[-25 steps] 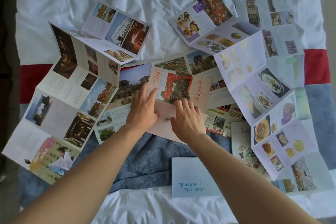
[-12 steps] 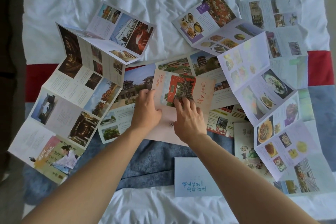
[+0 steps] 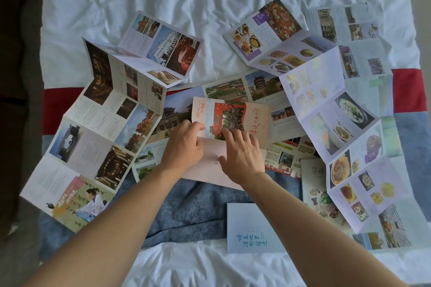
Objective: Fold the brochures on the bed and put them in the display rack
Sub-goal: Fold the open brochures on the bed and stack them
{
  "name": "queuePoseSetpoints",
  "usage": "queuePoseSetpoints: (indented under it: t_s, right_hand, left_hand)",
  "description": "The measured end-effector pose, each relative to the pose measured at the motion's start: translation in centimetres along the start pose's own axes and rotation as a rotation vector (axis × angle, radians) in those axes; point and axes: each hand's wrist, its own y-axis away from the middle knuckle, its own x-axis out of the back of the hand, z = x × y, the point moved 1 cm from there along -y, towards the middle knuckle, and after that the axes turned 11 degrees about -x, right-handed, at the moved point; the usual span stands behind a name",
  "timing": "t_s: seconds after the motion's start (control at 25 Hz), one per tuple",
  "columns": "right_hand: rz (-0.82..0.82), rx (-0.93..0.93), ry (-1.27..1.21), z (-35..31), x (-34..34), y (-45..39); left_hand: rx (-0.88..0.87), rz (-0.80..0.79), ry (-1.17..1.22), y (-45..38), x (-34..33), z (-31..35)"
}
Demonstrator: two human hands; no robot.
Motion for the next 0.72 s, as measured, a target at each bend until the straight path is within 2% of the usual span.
queuePoseSetpoints:
  t_s: [0.24, 0.52, 0.6, 0.64, 0.72]
  right_hand:
    - [0.010, 0.008, -0.054, -0.4, 0.2, 0.4]
    - [0.068, -0.077, -0.120, -0.5, 1.3, 0.1]
    - [0.111, -0.176, -0.136, 0.4, 2.0, 0.0]
    - [0.104, -0.273, -0.215, 1.0, 2.3, -0.1]
    - [-0.017, -0.514, -0.495, 2.0, 2.4, -0.4]
  left_hand:
    - [-0.130, 0.242, -0.126, 0.5, 1.5, 0.2]
    - [-0.033, 0.404, -0.033, -0.3, 2.9, 0.3]
    - [0.010, 0.437, 0.034, -0.4, 3.5, -0.2]
    - [0.038, 0.446, 0.072, -0.3, 3.7, -0.5]
    - [0.077, 0.445, 0.109, -0.2, 3.9, -1.0]
